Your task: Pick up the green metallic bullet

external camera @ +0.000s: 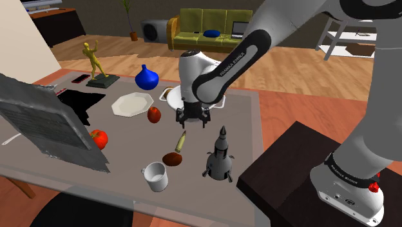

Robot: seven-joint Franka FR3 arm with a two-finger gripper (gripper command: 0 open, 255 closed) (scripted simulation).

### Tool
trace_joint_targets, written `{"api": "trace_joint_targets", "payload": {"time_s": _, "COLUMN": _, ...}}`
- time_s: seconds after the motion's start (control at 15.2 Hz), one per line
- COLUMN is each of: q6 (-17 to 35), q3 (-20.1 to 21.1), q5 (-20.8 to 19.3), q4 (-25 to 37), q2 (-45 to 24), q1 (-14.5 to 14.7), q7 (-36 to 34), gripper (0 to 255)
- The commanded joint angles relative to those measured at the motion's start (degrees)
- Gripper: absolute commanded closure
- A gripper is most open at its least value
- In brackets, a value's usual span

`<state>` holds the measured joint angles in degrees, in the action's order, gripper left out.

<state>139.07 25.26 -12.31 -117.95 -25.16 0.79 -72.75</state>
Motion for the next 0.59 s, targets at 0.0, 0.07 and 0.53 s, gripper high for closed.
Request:
{"api": "trace_joint_targets", "payload": {"time_s": 0.0, "q6": 0.4, "q3": -1.8, "q5": -1.7, "q4": 3.9, "q2": -4.6, "q1": 2.0, "q7": -3.4, "gripper": 0}}
{"api": "trace_joint_targets", "payload": {"time_s": 0.07, "q6": 0.5, "q3": -2.7, "q5": -2.2, "q4": 6.0, "q2": -6.9, "q1": 2.9, "q7": -4.7, "gripper": 0}}
{"api": "trace_joint_targets", "payload": {"time_s": 0.53, "q6": -0.7, "q3": -7.9, "q5": -3.3, "q4": 22.9, "q2": -22.8, "q1": 7.9, "q7": -11.7, "gripper": 0}}
